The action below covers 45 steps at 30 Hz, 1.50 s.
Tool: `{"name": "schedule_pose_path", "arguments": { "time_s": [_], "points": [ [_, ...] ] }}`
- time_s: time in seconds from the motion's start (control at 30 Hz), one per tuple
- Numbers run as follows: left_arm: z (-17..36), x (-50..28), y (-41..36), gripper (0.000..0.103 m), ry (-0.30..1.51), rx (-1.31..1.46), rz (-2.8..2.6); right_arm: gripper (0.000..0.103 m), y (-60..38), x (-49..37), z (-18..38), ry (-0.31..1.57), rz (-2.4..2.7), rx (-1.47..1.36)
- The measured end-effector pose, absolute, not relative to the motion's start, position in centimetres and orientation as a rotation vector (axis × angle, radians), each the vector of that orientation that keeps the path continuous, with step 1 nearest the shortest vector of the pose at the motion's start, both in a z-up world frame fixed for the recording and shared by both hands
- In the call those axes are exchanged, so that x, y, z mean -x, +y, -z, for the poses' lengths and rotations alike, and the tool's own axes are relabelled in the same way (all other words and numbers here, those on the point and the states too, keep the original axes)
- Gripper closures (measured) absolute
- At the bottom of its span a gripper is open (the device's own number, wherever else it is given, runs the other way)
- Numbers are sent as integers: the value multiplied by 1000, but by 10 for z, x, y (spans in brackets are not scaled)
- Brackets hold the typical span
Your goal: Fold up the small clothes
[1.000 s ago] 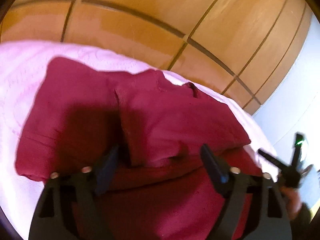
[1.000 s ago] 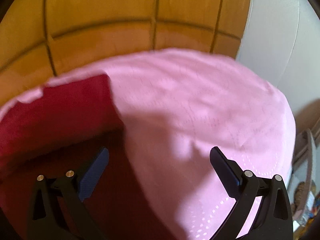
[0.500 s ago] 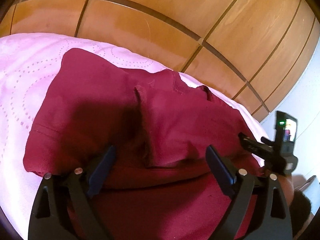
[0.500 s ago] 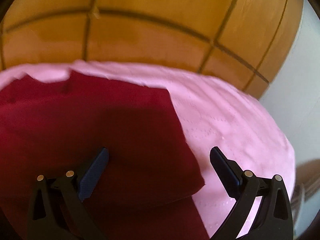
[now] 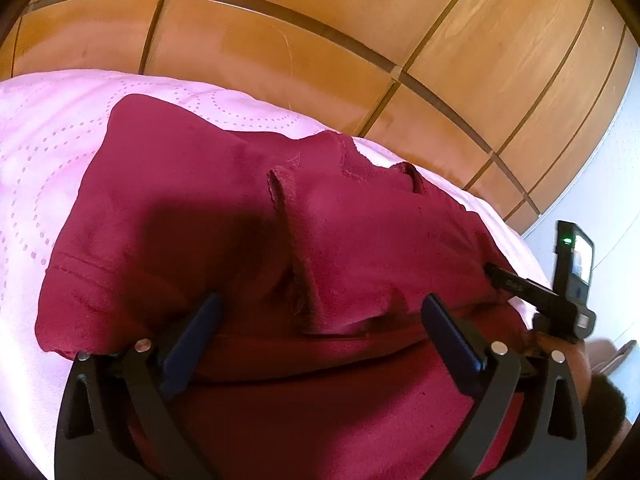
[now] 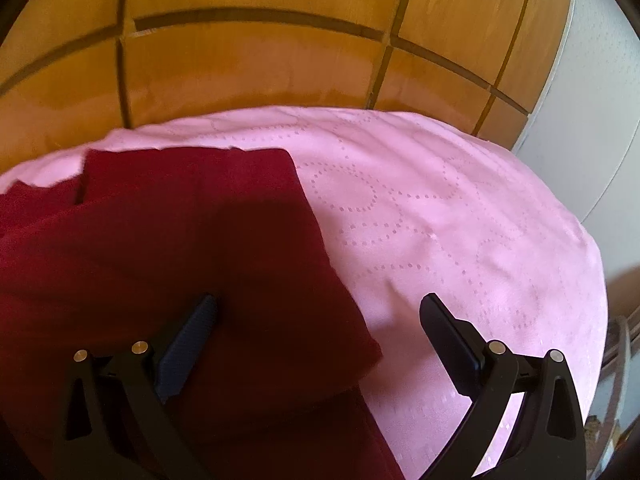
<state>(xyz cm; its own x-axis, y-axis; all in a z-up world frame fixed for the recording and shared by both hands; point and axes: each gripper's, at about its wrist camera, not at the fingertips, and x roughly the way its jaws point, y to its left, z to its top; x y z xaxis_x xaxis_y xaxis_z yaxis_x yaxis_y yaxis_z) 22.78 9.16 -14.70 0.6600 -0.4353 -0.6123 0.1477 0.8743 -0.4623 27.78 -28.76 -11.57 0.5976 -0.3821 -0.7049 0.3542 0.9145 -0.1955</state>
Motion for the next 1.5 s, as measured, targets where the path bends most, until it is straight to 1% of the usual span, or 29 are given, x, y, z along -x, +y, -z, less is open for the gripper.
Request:
{"name": "schedule_pose_path", "arguments": {
  "time_s": [0.17,0.4,0.53,0.67,0.73,0.9,1.0,1.27,1.5],
  "points": [
    [146,-227,90,3,788,387,336,4,-264,-238,107,812,326,81],
    [138,-220,80,3,812,312,283,3,-249,-197,124,863,238,77],
    [128,-192,78,3,800,279,245,3,-256,-189,129,892,187,-25],
    [136,-160,89,3,856,361,247,3,-258,-181,130,896,142,-80],
    [138,-139,96,3,847,365,229,3,-259,-178,130,900,117,-86],
    [130,-99,99,2,802,239,181,3,-259,-156,129,905,12,-41],
    [138,-86,102,2,843,158,122,3,-257,-141,128,903,-28,0],
    [141,-68,122,2,825,255,191,3,-269,-111,121,884,-105,2],
    [137,-61,139,2,887,384,330,3,-286,-82,115,897,-180,46]
  ]
}}
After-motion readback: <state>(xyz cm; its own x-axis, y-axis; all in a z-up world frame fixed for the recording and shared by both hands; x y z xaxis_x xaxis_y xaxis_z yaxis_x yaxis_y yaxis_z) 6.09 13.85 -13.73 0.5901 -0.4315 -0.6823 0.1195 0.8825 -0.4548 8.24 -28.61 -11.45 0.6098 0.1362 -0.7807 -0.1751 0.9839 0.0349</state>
